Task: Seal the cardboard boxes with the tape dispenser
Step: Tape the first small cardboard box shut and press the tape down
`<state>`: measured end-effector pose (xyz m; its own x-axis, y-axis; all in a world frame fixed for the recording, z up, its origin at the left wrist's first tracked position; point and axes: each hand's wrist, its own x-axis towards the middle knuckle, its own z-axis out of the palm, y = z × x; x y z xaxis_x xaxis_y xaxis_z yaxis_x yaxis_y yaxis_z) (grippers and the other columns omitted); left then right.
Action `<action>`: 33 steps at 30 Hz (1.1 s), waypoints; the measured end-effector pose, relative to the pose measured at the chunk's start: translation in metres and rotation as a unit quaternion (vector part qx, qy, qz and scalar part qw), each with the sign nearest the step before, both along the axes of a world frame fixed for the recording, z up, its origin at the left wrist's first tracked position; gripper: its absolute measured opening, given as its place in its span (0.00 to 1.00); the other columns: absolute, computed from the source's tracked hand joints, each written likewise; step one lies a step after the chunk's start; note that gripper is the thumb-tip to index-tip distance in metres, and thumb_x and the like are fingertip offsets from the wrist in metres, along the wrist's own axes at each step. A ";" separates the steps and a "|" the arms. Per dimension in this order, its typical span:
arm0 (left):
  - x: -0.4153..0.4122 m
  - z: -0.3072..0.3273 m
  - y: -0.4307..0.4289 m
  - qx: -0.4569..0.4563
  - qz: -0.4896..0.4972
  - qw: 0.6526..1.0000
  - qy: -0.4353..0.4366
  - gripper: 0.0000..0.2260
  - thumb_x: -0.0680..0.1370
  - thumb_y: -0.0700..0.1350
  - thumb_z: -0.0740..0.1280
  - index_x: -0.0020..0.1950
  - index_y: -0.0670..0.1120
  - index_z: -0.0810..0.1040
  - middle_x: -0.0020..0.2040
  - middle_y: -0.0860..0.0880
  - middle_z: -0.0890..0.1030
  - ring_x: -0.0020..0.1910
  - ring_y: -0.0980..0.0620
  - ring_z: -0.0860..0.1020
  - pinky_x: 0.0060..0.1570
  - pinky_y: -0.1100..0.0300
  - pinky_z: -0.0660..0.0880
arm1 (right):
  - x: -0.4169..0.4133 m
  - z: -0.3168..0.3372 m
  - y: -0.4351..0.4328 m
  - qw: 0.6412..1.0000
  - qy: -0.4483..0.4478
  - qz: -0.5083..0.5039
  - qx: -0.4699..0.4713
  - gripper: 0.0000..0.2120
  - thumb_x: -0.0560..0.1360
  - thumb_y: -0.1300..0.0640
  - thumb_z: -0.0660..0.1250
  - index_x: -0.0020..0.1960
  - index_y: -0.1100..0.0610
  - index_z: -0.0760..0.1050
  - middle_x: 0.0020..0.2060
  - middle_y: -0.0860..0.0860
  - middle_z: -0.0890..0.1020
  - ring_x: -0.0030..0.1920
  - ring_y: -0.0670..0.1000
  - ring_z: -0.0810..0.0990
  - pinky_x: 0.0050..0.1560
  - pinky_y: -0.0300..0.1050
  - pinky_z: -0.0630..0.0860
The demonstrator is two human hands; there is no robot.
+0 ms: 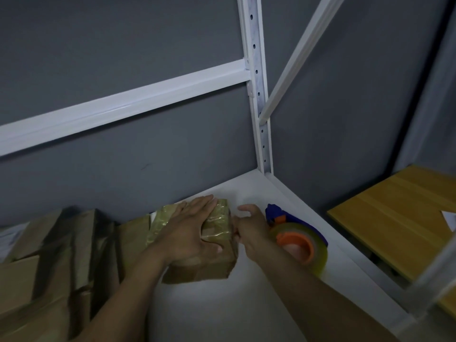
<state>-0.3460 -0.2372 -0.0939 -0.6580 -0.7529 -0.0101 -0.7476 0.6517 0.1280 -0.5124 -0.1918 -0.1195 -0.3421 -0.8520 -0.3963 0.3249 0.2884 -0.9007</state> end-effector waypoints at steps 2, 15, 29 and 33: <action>0.001 0.000 0.001 -0.003 0.001 1.000 -0.005 0.49 0.69 0.66 0.70 0.78 0.56 0.41 0.72 0.65 0.40 0.71 0.67 0.40 0.75 0.59 0.39 | 0.008 -0.005 0.001 1.000 0.017 0.016 0.015 0.15 0.77 0.58 0.67 0.62 0.56 0.69 0.53 0.58 0.79 0.45 0.53 0.79 0.35 0.41 0.76; 0.004 -0.007 -0.004 -0.007 -0.012 1.000 -0.019 0.54 0.65 0.74 0.60 0.79 0.51 0.37 0.75 0.59 0.33 0.75 0.62 0.36 0.70 0.63 0.31 | 0.029 -0.005 0.029 0.972 0.134 0.191 0.000 0.27 0.80 0.37 0.47 0.75 0.45 0.59 0.68 0.49 0.71 0.64 0.52 0.72 0.56 0.41 0.67; 0.070 -0.004 0.004 0.053 0.189 0.977 0.080 0.44 0.65 0.75 0.64 0.77 0.63 0.52 0.79 0.54 0.49 0.77 0.52 0.50 0.75 0.59 0.51 | 0.008 0.010 0.018 0.826 0.478 0.229 -0.191 0.16 0.73 0.44 0.69 0.59 0.44 0.73 0.67 0.52 0.68 0.58 0.51 0.75 0.56 0.41 0.73; 0.069 -0.002 0.017 0.054 0.148 0.983 0.093 0.48 0.61 0.82 0.54 0.77 0.64 0.52 0.79 0.59 0.45 0.76 0.58 0.46 0.72 0.61 0.46 | 0.002 0.016 -0.009 0.840 0.473 0.215 -0.157 0.23 0.77 0.48 0.65 0.68 0.57 0.71 0.68 0.55 0.69 0.66 0.56 0.70 0.64 0.42 0.65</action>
